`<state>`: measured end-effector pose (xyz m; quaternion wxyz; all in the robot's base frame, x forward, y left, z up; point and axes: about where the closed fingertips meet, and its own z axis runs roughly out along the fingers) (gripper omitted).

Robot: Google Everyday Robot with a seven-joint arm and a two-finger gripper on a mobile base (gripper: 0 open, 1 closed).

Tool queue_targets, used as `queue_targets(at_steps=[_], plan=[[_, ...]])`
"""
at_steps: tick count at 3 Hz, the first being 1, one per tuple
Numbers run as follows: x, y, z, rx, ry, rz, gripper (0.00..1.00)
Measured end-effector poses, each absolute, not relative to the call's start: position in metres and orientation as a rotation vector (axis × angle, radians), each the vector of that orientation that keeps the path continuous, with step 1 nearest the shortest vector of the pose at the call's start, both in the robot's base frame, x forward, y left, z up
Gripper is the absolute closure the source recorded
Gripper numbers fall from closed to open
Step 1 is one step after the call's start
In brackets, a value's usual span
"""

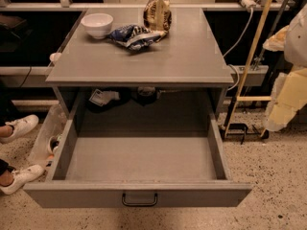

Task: Close top drawer

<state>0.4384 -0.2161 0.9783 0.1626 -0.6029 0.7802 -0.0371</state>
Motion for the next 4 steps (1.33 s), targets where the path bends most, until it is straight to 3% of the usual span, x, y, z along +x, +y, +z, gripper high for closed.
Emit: queue_targets(at_steps=[2,4], plan=[[0.415,-0.217,0.975,-1.692,2.2,-0.111,0.0],[0.328,-0.264,0.853,-1.67,2.252,0.032,0.0]])
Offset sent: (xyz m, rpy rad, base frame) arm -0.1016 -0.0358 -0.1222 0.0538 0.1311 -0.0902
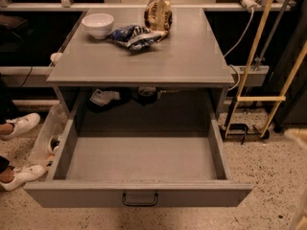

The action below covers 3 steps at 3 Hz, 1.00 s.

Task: Close top drawer

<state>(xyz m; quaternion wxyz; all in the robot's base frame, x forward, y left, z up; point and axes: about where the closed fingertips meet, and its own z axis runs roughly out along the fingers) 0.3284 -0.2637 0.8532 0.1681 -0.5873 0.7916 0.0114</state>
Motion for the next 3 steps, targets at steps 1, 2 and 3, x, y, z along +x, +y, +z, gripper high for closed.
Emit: queue_targets(at_steps=[1,2,3], plan=[[0.2778,-0.2871,0.7738,-1.723,2.315,0.191,0.0],[0.2731,-0.2852,0.7687,-1.739,2.314,0.206,0.0],[0.2719,-0.2818,0.7688,-1.76,2.308,0.191,0.0]])
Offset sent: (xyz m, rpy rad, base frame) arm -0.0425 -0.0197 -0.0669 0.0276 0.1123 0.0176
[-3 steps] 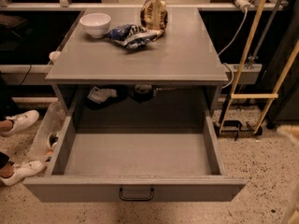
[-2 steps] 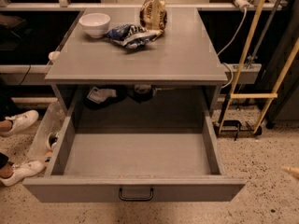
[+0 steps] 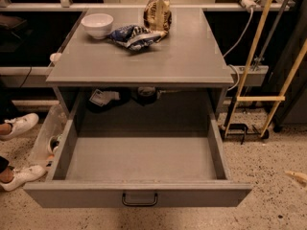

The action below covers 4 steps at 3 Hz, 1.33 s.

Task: Close top drawer

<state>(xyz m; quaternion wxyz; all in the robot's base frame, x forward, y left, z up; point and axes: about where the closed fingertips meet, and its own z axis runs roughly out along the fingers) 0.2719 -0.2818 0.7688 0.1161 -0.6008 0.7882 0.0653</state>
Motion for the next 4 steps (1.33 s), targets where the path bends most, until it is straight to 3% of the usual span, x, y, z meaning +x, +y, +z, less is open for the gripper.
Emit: queue_targets(at_steps=[2,4], plan=[[0.263,-0.229,0.736,-2.06,2.191,-0.266,0.0],[0.27,-0.196,0.644,-2.48,2.138,-0.349,0.0]])
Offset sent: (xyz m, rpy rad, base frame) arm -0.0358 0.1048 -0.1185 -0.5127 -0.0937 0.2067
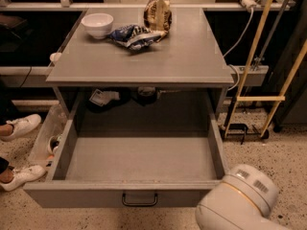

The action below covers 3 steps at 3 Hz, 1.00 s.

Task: Close top drawer

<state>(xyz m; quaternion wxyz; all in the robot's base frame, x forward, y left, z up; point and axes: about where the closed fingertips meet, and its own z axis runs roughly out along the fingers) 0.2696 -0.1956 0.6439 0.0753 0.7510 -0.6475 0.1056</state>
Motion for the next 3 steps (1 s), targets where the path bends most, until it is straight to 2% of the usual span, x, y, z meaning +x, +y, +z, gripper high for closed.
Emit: queue_targets(at_steps=[1,2,3], plan=[[0.279,-0.197,0.637,2.11,-1.951,0.327,0.0],[0.306,-0.199,0.668,1.965,-2.155,0.354,0.0],[0.346,-0.205,0.712,1.937,-2.327,0.302,0.0]])
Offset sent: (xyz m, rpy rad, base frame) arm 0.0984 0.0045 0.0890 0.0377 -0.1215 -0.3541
